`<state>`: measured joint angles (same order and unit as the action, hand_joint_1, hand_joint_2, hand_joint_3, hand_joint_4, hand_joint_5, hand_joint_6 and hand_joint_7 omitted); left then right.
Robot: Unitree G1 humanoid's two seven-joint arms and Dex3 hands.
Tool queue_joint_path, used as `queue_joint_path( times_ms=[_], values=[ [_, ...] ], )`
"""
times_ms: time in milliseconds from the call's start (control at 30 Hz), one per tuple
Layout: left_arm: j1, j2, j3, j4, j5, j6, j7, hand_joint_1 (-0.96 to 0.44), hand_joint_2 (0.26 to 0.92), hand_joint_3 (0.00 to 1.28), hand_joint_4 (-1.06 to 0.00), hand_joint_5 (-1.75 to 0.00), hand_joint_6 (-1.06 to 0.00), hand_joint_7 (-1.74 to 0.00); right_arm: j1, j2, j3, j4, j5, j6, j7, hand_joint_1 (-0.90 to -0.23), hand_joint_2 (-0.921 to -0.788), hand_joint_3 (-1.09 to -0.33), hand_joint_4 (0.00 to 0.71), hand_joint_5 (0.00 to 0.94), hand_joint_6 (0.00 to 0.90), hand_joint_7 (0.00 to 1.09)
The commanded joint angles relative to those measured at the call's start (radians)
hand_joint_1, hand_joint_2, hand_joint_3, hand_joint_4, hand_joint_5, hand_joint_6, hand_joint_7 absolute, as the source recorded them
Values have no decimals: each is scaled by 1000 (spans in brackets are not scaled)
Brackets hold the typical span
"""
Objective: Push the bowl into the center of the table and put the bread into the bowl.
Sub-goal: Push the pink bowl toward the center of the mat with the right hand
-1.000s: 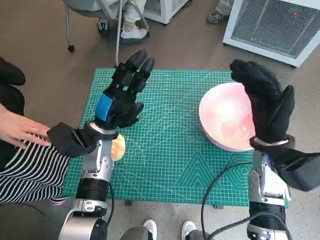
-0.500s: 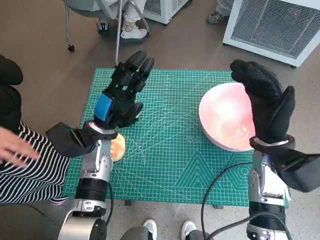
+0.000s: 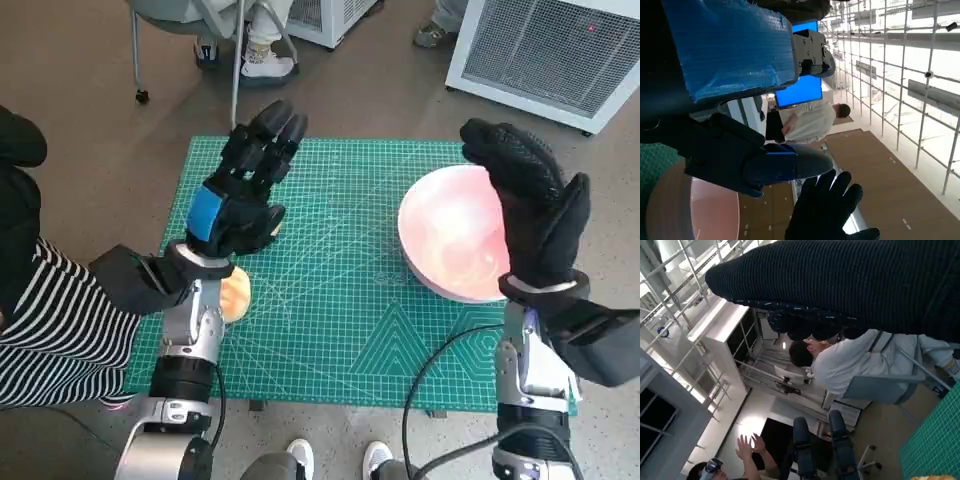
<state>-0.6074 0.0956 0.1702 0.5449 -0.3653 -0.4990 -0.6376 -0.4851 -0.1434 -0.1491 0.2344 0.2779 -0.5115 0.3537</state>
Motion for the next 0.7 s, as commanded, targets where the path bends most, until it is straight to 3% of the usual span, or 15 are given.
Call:
queue_joint_path(
  times_ms=[33,267,400,567,700],
  values=[
    [4,9,-2,-15,1,9,3,-675,921,407,-61,-3,1,-437,31,4,-1,-1,3,12,-2,-688,-921,-745,195,2,135,358],
    [8,8,-4,-21,3,13,3,-675,921,407,-62,-3,1,-435,34,-2,-5,-3,5,11,0,-688,-921,-745,196,2,131,355],
    [10,8,-3,-21,4,11,4,-674,921,407,-64,-3,1,-435,26,-27,-31,21,23,8,14,-685,-921,-747,195,1,130,354],
    [13,9,0,-19,0,11,1,-674,921,406,-62,-2,1,-429,1,-81,-95,110,43,-11,26,-678,-921,-767,192,0,134,358],
    [15,9,3,-17,-6,12,-3,-675,921,404,-63,-3,1,-426,-23,-111,-142,194,27,-35,-13,-675,-921,-794,182,0,119,359]
  ],
)
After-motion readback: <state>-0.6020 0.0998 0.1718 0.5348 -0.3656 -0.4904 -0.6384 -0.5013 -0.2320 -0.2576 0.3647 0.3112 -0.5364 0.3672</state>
